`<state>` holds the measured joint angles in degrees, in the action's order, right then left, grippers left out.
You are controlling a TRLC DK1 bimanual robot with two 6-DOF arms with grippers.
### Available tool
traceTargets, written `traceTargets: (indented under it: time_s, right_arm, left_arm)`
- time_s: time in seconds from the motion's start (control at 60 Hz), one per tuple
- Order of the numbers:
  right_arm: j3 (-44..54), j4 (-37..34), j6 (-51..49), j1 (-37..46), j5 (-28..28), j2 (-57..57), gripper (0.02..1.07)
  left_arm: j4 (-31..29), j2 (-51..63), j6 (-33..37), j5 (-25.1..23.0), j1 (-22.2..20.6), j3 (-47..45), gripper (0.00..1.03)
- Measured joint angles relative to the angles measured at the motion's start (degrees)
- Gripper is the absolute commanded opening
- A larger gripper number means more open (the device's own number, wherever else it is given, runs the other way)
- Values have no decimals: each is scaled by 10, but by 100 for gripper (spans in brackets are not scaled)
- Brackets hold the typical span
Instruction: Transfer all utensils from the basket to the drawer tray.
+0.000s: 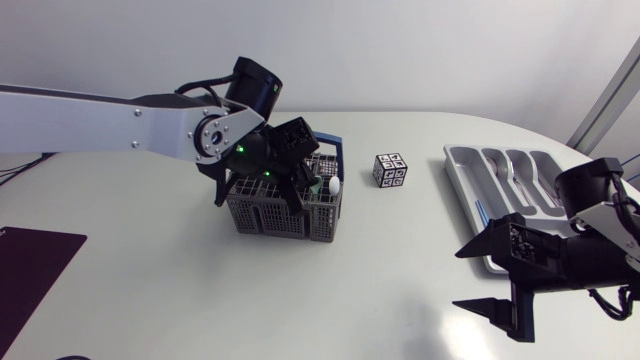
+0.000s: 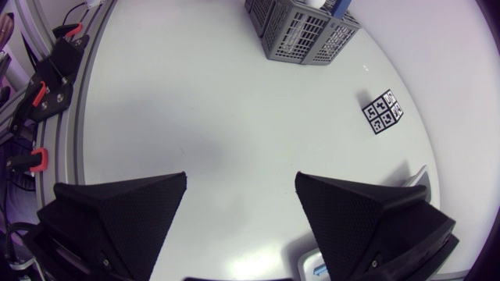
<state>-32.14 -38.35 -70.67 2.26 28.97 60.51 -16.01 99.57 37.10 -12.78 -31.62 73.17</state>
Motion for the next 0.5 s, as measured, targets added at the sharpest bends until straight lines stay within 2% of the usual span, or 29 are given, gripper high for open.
traceTargets:
  time_s: [0.25,0.417,0.5]
  right_arm:
    - [1,-2,7,-12,0,-17,102]
    - [1,-4,21,-25,0,-28,102]
    - [1,-4,28,-31,0,-32,102]
  left_arm:
    - [28,-43,-13,28,-9,-24,3]
    - [82,-73,-13,78,-31,-65,3]
    - [121,-83,-13,117,-45,-92,3]
